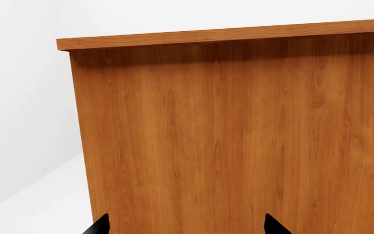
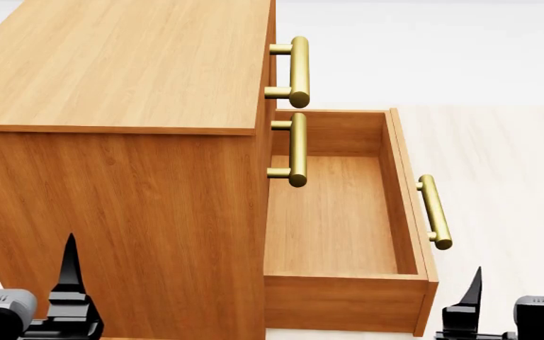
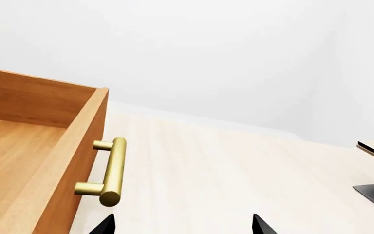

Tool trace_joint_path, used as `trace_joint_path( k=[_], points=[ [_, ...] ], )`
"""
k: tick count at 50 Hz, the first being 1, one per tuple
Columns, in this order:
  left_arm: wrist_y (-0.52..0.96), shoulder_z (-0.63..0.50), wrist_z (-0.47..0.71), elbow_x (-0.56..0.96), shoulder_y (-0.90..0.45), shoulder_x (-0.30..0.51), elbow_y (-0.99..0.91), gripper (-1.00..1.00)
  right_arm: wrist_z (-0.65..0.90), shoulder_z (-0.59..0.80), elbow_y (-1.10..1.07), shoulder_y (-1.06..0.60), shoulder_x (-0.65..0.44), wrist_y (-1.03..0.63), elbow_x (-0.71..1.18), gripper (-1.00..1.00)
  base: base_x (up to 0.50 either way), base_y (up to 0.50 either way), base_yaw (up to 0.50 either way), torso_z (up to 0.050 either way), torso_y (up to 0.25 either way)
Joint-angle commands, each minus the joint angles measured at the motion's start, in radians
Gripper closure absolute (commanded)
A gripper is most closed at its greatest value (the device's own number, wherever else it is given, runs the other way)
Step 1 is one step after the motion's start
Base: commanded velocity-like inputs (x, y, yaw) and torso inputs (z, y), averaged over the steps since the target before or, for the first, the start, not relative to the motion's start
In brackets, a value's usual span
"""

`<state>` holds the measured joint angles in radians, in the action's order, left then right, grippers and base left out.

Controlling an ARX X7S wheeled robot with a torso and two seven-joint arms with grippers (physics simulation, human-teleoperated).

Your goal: Close the bottom drawer of the cabinet.

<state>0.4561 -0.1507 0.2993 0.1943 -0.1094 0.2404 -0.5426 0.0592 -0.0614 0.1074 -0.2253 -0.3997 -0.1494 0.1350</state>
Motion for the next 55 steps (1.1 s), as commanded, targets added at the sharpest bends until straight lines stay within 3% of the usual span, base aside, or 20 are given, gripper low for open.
trace_joint_path(
  k=[1, 26, 55],
  points=[
    [-0.008, -0.004, 0.004, 0.005, 0.002, 0.003, 0.004, -1.0, -0.025, 0.028, 0.175, -0.014, 0.034, 0.13, -0.009, -1.0, 0.0, 0.0, 0.0, 0.0, 0.0],
    [-0.027, -0.013, 0.012, 0.017, 0.014, 0.011, 0.008, -1.0, -0.076, 0.133, 0.439, -0.149, 0.109, 0.259, -0.054, -1.0, 0.0, 0.0, 0.0, 0.0, 0.0],
    [-0.021, -0.019, 0.029, 0.032, 0.006, 0.021, 0.002, -1.0, -0.113, 0.269, 0.357, -0.133, 0.153, 0.229, -0.133, -1.0, 0.0, 0.0, 0.0, 0.0, 0.0]
  ],
)
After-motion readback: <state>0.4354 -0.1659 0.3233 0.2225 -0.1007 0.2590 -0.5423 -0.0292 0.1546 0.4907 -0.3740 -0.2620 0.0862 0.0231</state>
